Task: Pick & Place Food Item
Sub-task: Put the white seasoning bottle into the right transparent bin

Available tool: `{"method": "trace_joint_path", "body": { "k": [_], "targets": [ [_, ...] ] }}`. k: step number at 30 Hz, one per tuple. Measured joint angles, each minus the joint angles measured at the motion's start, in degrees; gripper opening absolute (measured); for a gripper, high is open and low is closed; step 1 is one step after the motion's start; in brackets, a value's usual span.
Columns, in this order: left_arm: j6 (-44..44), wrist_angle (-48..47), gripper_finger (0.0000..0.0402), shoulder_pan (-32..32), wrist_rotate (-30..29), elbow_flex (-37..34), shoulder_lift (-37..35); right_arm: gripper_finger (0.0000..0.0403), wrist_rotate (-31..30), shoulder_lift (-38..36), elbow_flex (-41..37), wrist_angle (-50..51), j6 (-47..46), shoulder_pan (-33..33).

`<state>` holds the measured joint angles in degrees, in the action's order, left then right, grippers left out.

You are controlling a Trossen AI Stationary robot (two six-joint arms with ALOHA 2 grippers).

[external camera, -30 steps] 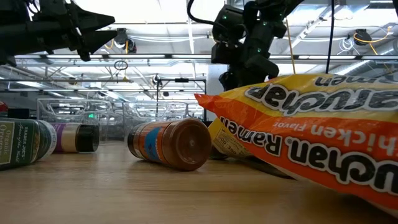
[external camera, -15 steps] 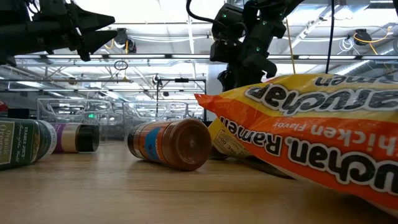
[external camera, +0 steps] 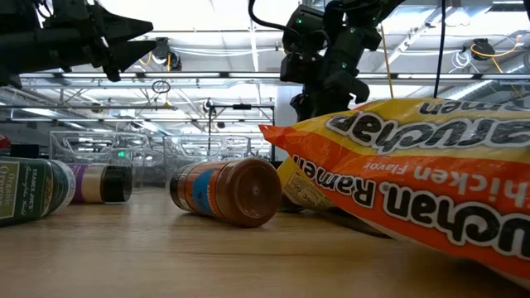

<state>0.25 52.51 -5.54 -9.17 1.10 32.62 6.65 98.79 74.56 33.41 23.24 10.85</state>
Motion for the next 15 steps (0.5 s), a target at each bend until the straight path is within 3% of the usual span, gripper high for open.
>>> {"method": "trace_joint_path", "body": {
  "k": [15],
  "targets": [
    [0.0, 0.0, 0.0253, 0.0, 0.0, 0.0, 0.0, 0.02, 2.4, 0.0, 0.0, 0.2, 0.7, 0.0]
  ]
}}
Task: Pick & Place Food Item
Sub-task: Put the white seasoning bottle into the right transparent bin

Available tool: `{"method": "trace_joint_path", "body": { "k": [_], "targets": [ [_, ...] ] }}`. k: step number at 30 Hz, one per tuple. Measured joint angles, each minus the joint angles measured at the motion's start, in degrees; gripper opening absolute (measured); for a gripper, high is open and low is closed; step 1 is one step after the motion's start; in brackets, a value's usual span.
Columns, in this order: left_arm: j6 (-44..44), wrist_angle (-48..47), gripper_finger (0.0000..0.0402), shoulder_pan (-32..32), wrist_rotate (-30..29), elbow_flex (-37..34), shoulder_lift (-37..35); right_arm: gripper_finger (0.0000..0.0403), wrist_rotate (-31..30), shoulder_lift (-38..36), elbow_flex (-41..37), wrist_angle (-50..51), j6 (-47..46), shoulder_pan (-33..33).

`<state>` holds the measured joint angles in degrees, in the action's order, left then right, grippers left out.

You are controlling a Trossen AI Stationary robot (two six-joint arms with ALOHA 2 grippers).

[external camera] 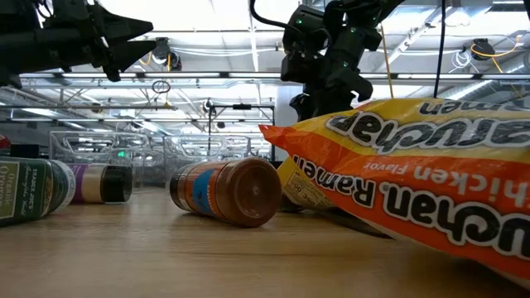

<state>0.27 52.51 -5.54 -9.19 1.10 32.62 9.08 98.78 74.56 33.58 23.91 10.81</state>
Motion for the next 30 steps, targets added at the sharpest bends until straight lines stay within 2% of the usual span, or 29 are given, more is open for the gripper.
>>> {"method": "trace_joint_path", "body": {
  "k": [9, 17, 30],
  "targets": [
    [0.7, 0.0, 0.0253, 0.0, 0.0, 0.0, 0.0, 0.0202, 0.1, 0.0, 0.1, 0.0, 1.0, 0.0],
    [0.7, 0.0, 0.0253, 0.0, 0.0, 0.0, 0.0, 0.02, -0.4, 0.1, 4.4, 3.4, 2.1, 0.0],
    [0.8, 0.0, 0.0253, 0.0, 0.0, 0.0, 0.0, 0.02, -7.9, 0.1, 15.5, 13.4, 4.3, 0.0]
  ]
}}
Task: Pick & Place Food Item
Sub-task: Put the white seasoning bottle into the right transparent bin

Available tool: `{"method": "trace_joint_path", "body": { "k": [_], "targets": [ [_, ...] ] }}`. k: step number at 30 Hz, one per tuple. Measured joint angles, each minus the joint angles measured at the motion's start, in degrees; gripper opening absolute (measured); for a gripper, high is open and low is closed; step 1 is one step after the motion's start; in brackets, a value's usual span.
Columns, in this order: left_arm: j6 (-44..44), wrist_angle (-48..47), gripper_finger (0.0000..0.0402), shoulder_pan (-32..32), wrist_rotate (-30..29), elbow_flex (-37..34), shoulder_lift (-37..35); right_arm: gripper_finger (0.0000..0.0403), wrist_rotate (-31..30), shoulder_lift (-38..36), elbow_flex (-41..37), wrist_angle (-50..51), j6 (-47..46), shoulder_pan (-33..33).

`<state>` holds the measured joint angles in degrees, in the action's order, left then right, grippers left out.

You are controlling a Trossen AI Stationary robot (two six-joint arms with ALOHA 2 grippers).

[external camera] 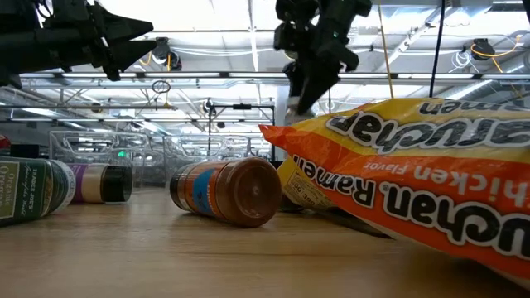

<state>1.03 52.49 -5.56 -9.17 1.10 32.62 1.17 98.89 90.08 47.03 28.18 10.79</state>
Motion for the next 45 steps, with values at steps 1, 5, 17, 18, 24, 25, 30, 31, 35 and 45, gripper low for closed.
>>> {"method": "trace_joint_path", "body": {
  "k": [1, 5, 17, 18, 24, 25, 30, 31, 35, 45],
  "targets": [
    [0.0, 0.0, 0.0253, 0.0, 0.0, 0.0, 0.0, 0.02, 0.0, 0.0, 1.0, 0.7, 0.0, 0.0],
    [0.0, 0.0, 0.0253, 0.0, 0.0, 0.0, 0.0, 0.02, 0.1, 0.0, 4.6, 3.0, 0.4, 0.0],
    [0.0, 0.0, 0.0253, 0.0, 0.0, 0.0, 0.0, 0.0199, -8.6, 0.0, 14.9, 11.9, 2.9, 1.1],
    [-0.1, 0.0, 0.0253, 0.0, 0.0, 0.0, 0.0, 0.0199, -8.6, 0.0, 15.7, 12.6, 2.6, 1.5],
    [-0.1, 0.0, 0.0253, 0.0, 0.0, 0.0, 0.0, 0.0199, -8.7, -0.1, 19.8, 15.4, 1.9, 5.6],
    [-0.1, 0.0, 0.0253, 0.0, 0.0, 0.0, 0.0, 0.0199, -8.7, -0.1, 20.5, 15.8, 1.9, 6.5],
    [-0.2, 0.0, 0.0253, 0.0, 0.0, 0.0, 0.0, 0.0199, -8.6, -0.1, 22.9, 17.5, 1.1, 12.1],
    [-0.2, 0.0, 0.0253, 0.0, 0.0, 0.0, 0.0, 0.0199, -8.6, -0.1, 23.3, 17.7, 1.1, 13.2],
    [-0.2, 0.0, 0.0253, 0.0, 0.0, 0.0, 0.0, 0.0199, -8.6, -0.1, 24.1, 18.8, 1.0, 17.9],
    [0.0, 0.1, 0.0253, 0.0, 0.0, 0.0, 0.0, 0.0199, -2.1, -0.1, 24.1, 20.1, -0.3, 29.0]
  ]
}}
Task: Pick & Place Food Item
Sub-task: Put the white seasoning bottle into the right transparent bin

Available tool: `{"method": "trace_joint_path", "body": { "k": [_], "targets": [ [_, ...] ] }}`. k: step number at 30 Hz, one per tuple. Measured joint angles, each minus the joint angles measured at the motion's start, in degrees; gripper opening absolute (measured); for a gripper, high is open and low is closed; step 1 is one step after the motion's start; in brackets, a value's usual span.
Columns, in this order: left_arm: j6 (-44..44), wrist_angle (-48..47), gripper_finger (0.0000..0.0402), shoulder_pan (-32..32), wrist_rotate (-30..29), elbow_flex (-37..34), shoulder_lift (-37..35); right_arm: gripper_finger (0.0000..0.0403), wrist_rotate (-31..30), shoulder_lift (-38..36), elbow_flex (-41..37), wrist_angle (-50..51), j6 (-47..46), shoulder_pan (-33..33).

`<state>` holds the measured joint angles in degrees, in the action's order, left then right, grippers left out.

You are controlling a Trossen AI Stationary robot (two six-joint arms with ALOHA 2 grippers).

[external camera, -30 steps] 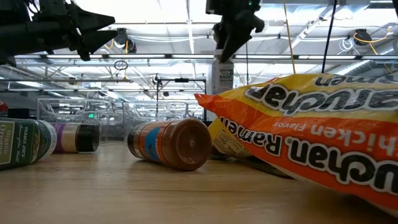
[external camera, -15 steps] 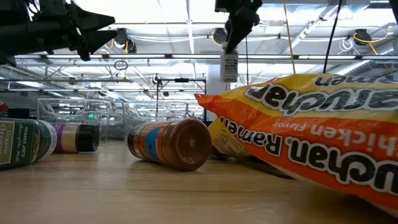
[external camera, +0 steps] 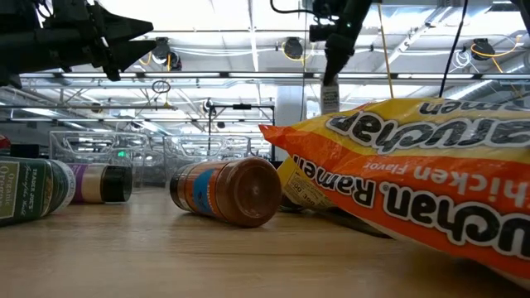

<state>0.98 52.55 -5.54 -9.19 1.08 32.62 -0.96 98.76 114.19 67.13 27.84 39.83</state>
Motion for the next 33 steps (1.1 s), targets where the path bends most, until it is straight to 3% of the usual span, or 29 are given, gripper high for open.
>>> {"method": "trace_joint_path", "body": {
  "k": [18, 33],
  "targets": [
    [0.1, 0.0, 0.0253, 0.0, 0.0, 0.0, 0.0, 0.0199, 4.3, 0.0, -0.6, -0.4, -0.8, 5.6],
    [0.1, 0.0, 0.0253, 0.0, 0.0, 0.0, 0.0, 0.0199, 4.6, 0.0, -17.6, -12.0, 0.0, 5.6]
  ]
}}
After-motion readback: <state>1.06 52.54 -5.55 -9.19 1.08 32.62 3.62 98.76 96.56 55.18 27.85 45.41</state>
